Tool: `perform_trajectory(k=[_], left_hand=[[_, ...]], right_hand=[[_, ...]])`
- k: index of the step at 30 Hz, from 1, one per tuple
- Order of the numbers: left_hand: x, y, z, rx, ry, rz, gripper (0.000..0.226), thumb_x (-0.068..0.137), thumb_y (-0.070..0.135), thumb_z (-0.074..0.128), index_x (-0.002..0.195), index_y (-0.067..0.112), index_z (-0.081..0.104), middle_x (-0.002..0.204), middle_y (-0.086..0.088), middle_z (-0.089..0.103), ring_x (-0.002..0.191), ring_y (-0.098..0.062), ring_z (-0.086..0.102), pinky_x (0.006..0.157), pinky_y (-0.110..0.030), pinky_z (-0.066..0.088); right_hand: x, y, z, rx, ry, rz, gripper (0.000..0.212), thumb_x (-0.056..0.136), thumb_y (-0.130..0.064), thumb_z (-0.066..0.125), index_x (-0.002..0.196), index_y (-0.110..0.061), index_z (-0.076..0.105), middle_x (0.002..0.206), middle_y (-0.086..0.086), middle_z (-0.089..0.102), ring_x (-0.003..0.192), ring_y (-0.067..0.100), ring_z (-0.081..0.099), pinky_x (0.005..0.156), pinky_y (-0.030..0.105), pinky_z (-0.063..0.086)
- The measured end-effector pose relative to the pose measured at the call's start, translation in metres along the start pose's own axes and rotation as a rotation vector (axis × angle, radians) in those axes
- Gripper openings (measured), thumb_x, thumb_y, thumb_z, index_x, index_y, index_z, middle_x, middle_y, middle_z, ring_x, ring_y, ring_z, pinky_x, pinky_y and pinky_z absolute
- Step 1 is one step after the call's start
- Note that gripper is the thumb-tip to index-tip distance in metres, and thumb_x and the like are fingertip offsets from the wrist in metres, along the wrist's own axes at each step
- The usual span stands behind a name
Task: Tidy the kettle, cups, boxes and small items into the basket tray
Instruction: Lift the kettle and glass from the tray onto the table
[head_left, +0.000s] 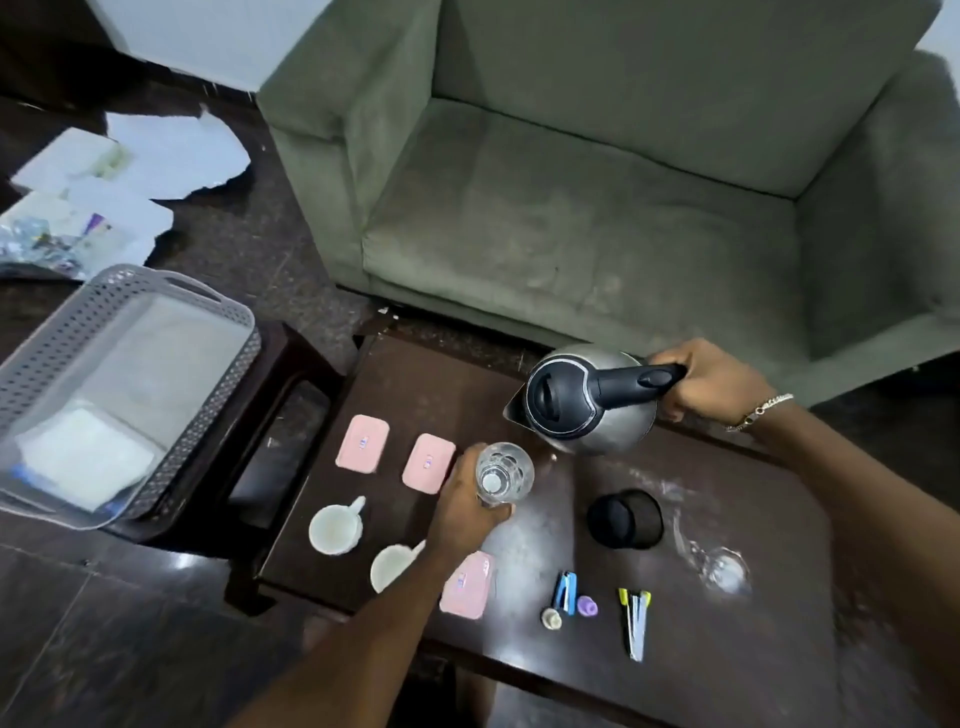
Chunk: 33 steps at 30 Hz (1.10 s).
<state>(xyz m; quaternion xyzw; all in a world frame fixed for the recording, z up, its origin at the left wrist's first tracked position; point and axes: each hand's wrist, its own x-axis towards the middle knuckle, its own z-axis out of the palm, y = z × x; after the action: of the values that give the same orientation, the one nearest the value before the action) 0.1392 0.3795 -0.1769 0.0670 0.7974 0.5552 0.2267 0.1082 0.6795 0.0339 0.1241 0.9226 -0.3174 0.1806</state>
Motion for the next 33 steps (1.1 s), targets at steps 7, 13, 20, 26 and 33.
perform_trajectory(k=[7,13,20,26,33], left_hand=[[-0.001,-0.018,0.036,0.005,-0.002,-0.022,0.076,0.063,-0.003,0.079,0.129,0.023,0.053,0.117,0.002,0.065,0.11,-0.017,0.064,0.096,-0.034,0.055],[-0.002,-0.028,0.045,0.017,-0.01,-0.013,0.076,0.064,-0.006,0.079,0.125,0.03,0.052,0.113,0.008,0.066,0.105,-0.008,0.065,0.09,-0.024,0.053],[0.003,-0.031,0.047,-0.01,-0.03,-0.043,0.087,0.064,-0.003,0.085,0.137,0.025,0.048,0.123,0.004,0.066,0.114,-0.016,0.065,0.1,-0.04,0.055],[0.003,-0.03,0.041,-0.069,-0.095,-0.117,0.123,0.056,-0.003,0.097,0.156,0.014,0.028,0.148,-0.005,0.047,0.136,-0.022,0.052,0.117,-0.046,0.045],[0.0,-0.029,0.037,-0.084,-0.134,-0.143,0.125,0.057,-0.002,0.098,0.157,0.012,0.024,0.146,-0.011,0.052,0.137,-0.025,0.053,0.118,-0.047,0.042]], right_hand=[[-0.003,0.017,0.01,-0.19,-0.037,-0.103,0.02,0.041,-0.01,0.049,0.058,-0.004,0.04,0.05,-0.004,0.027,0.048,0.008,0.023,0.045,0.029,0.018],[-0.001,0.031,0.017,-0.366,-0.083,-0.145,0.016,0.048,-0.009,0.049,0.061,-0.007,0.041,0.055,0.004,0.029,0.055,0.017,0.026,0.049,0.032,0.026],[-0.005,0.031,0.024,-0.557,-0.052,-0.094,0.02,0.048,-0.022,0.044,0.066,-0.018,0.05,0.051,0.003,0.044,0.059,0.032,0.052,0.047,0.026,0.031],[-0.008,0.013,0.029,-0.644,-0.029,-0.113,0.013,0.049,-0.025,0.045,0.059,-0.02,0.05,0.053,-0.003,0.048,0.057,0.025,0.049,0.048,0.023,0.024],[-0.009,0.0,0.037,-0.805,-0.01,-0.151,0.016,0.054,-0.03,0.046,0.065,-0.022,0.053,0.063,-0.008,0.051,0.071,0.03,0.061,0.053,0.025,0.031]])
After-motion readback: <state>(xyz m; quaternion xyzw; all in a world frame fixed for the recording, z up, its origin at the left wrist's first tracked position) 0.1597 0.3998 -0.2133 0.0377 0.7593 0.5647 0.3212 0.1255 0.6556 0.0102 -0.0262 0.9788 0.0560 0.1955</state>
